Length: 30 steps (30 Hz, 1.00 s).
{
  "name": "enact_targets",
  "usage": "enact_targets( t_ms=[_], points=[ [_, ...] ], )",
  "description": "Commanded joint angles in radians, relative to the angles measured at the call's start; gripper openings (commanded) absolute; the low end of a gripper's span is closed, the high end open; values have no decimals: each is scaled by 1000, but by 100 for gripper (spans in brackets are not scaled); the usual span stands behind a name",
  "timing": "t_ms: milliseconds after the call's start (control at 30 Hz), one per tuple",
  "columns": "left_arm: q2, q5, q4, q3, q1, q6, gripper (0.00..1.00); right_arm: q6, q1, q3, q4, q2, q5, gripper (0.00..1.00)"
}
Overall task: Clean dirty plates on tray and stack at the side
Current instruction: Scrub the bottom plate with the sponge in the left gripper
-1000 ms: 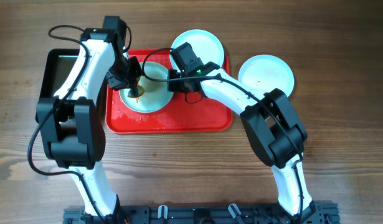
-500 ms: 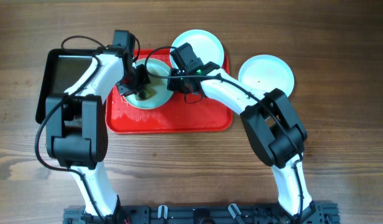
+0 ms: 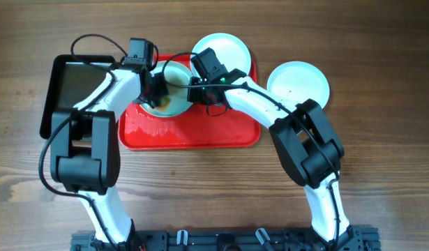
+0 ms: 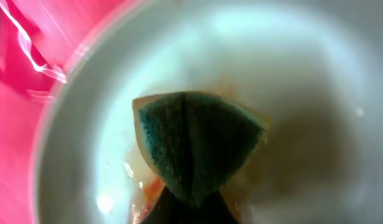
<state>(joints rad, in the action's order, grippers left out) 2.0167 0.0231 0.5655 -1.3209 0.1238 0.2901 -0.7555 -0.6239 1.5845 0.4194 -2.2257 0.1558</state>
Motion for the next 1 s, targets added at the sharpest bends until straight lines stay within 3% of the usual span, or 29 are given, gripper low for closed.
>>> enact_targets(
  t_ms=[0,133,333,467,567,733,900,967],
  points=[
    [47,-224,-81,29,-11,-26,4,21,6,9,19,-26,-11,4],
    [47,-193,-47,29,-9,-58,4,21,6,9,18,-26,-10,4],
    [47,255,84,29,-10,-209,4,24,6,9,19,-26,15,4],
    [47,381,32,29,-10,-206,4,32,6,9,19,-26,28,4],
    [47,369,-62,29,-10,-175,4,35,6,9,27,-26,29,4],
    [47,124,-137,29,-10,-35,4,42,6,9,26,-26,28,4],
    [47,-210,-19,29,-10,220,4,42,6,9,19,-26,28,4],
    [47,-234,40,29,-10,243,4,42,6,9,19,-26,28,4]
  ],
)
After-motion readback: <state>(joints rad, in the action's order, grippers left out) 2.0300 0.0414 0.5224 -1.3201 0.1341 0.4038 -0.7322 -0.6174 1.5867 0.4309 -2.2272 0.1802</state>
